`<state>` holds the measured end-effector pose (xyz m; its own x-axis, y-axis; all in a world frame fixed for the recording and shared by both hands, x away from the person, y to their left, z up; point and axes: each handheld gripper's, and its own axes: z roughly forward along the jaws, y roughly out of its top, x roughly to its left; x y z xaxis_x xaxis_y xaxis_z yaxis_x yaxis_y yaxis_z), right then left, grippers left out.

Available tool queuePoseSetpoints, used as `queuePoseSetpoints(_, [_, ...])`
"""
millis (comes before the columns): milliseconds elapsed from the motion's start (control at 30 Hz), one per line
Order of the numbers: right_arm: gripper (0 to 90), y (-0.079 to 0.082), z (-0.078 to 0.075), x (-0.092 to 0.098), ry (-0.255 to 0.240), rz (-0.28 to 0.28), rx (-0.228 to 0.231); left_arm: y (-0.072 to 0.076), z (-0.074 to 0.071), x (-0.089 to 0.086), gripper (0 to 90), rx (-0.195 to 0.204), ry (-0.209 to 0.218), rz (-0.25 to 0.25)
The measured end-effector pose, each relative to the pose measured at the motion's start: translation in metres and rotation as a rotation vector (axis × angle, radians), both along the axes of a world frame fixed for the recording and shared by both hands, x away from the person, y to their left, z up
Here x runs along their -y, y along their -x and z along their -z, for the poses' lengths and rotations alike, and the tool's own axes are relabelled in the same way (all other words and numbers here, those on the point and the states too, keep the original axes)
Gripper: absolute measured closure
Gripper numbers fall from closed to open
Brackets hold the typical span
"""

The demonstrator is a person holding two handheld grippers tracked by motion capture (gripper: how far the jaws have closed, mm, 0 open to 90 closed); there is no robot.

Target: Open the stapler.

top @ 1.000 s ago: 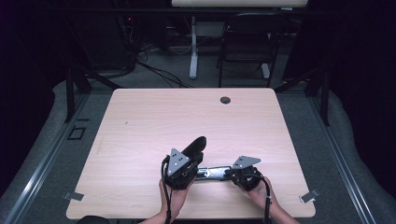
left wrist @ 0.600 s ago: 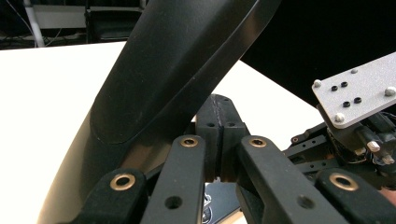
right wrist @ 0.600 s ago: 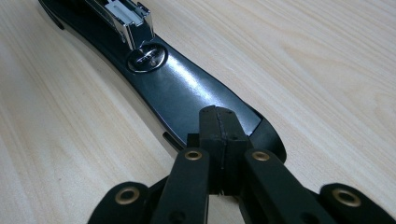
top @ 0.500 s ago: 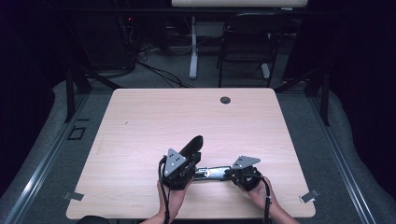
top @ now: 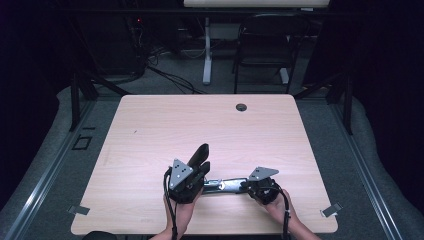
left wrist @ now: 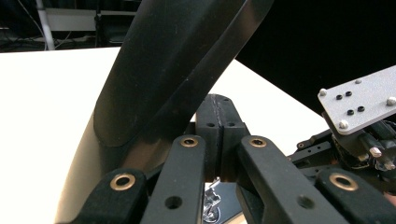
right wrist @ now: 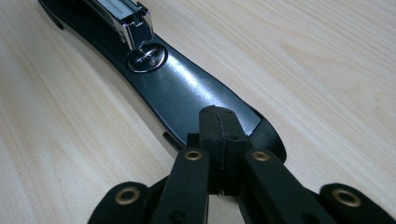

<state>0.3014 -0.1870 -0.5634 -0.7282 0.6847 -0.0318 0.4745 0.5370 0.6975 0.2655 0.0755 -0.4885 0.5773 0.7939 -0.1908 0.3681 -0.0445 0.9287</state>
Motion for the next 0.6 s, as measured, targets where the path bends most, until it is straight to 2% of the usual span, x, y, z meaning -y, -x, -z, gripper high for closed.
queuePoseSetpoints(600, [90.0, -0.0002, 0.0, 0.0001, -0.001, -0.001, -0.002, 0.0031, -0.0017, -0.0102, 90.0, 0.002, 0.006, -0.009])
